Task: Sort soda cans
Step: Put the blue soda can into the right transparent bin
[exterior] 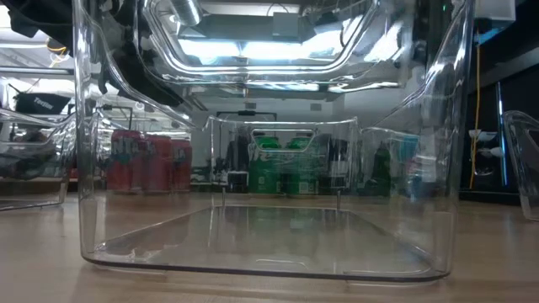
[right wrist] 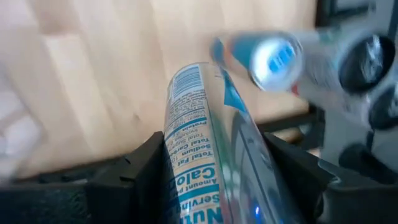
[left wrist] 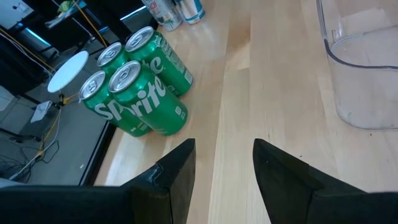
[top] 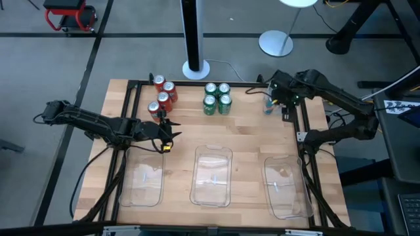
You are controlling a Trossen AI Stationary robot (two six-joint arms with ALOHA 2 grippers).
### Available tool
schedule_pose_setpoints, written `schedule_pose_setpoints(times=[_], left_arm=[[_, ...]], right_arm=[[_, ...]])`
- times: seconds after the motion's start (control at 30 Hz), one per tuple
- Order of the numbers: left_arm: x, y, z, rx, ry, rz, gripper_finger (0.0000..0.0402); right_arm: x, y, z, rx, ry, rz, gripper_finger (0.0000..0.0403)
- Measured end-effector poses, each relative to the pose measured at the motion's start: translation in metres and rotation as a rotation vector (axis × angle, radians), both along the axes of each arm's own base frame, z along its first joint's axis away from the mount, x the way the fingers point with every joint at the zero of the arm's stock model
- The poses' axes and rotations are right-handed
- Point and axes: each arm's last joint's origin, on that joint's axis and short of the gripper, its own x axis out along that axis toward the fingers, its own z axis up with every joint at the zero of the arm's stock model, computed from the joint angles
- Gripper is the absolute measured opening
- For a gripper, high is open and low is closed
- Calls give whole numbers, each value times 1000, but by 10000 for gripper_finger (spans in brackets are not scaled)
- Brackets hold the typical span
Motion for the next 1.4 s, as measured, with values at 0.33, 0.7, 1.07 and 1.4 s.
schedule_pose_setpoints(times=[0.33,0.7,1.07,1.4], left_arm=[[0,0,0,4,4,-2,153],[0,0,0,10,5,-5,153],[0,0,0,18,8,-11,153],[1,0,1,39,10,-23,153]], right_arm=[[22,62,4,115,-79,127,227],[20,139,0,202,-75,131,227],[11,186,-38,260,-30,79,228],[-4,204,-74,277,82,15,232]])
